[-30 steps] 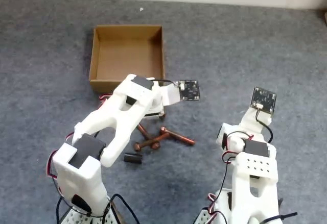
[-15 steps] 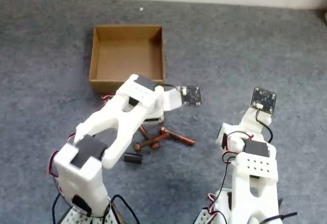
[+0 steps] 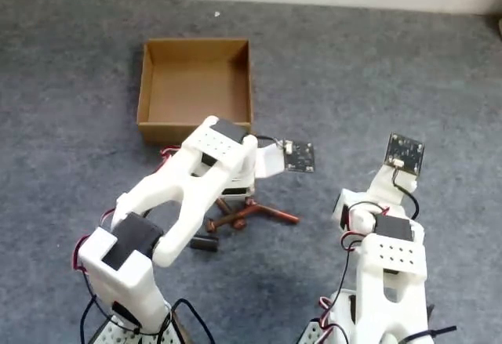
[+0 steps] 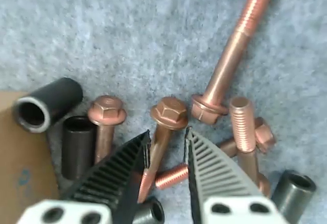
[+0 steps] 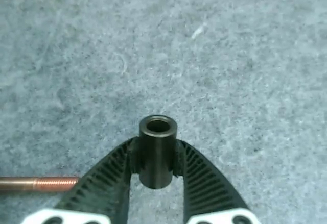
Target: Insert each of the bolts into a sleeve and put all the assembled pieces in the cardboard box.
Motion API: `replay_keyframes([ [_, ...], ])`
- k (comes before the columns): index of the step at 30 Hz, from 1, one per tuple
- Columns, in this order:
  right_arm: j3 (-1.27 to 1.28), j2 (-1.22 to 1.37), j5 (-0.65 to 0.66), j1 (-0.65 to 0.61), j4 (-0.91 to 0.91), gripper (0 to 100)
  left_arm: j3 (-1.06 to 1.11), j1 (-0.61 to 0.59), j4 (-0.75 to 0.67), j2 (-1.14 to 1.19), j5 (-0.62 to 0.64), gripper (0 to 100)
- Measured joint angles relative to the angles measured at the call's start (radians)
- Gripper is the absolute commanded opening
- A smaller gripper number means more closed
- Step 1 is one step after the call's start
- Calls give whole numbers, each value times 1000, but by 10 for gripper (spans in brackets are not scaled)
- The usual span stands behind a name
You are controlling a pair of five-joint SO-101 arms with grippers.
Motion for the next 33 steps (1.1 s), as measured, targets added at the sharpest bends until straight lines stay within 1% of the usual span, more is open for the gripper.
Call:
replay_keyframes([
  [5,0,0,0,0,0,5,-6,-2,-14,77,2,132],
  [8,0,0,0,0,0,5,-51,-3,-11,121,2,127],
  [10,0,0,0,0,0,5,-71,-3,-9,141,2,82],
  [12,0,0,0,0,0,5,-74,-3,-9,149,2,8],
  [17,0,0,0,0,0,5,-74,5,-5,141,6,5],
  [21,0,0,0,0,0,5,-72,5,34,86,8,5],
  [23,0,0,0,0,0,5,-72,3,49,29,52,5],
  [27,0,0,0,0,0,5,-72,-11,61,-117,198,5],
  [33,0,0,0,0,0,5,-72,-87,132,-336,407,5],
])
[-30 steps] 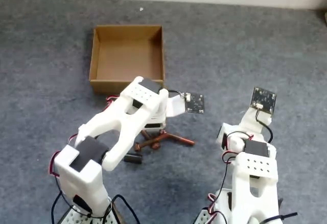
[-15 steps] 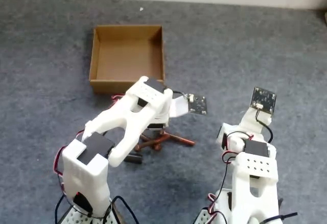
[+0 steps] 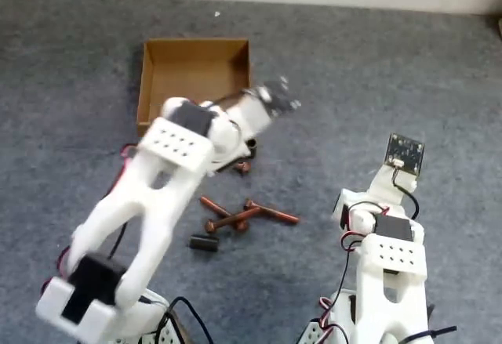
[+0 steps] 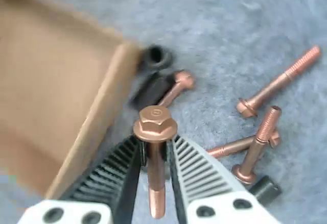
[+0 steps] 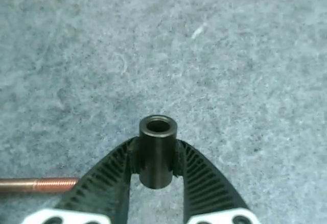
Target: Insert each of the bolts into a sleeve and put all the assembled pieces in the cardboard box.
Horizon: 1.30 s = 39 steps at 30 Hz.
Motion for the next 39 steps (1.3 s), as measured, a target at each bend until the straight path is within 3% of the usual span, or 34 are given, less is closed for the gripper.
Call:
replay_keyframes([
  [7,-94,-18,0,-69,75,5,2,-101,124,-207,295,5],
  [16,-183,-313,0,-187,158,5,184,-132,133,-545,491,5],
  [29,-147,-592,0,-488,157,5,583,-133,-127,-1165,746,5],
  [39,157,-790,0,-720,-161,5,707,-135,-279,-1504,953,5],
])
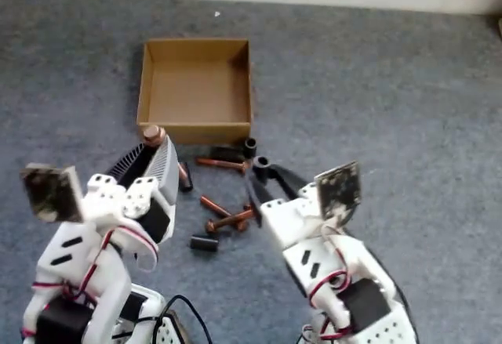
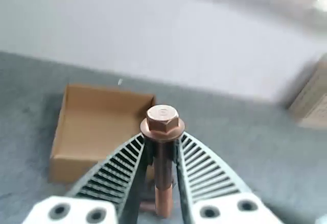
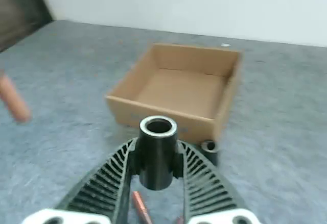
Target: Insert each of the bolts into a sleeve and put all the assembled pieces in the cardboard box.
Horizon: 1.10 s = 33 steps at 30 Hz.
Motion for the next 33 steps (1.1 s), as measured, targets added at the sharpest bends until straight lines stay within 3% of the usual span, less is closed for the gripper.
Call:
replay_keyframes([
  [8,215,-140,129,-152,-110,5,193,0,-183,-153,95,5],
  [17,288,-160,244,-176,-170,5,252,51,-249,-186,95,5],
  [24,288,-160,282,-176,-176,5,285,198,-245,-192,0,6],
  [33,288,-161,287,-176,-180,5,470,204,-310,-186,-69,6],
])
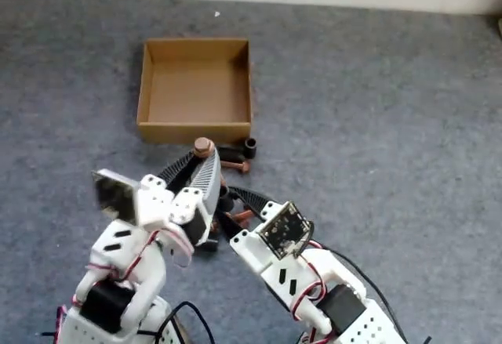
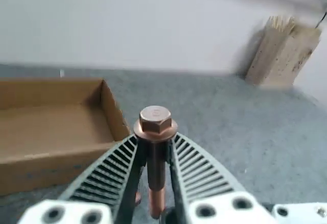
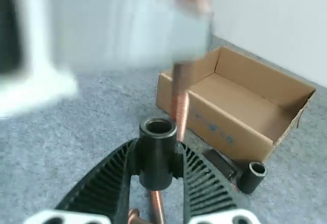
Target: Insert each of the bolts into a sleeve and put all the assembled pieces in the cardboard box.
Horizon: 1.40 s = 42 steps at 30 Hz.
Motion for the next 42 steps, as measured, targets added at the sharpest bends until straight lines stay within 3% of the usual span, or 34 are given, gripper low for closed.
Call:
replay_keyframes([
  [23,5,0,2,2,-2,5,-87,6,-11,-5,-12,6],
  [32,5,0,2,20,0,5,-112,6,124,-14,-12,6],
  [42,5,2,3,26,0,5,-117,66,147,-15,-12,6],
])
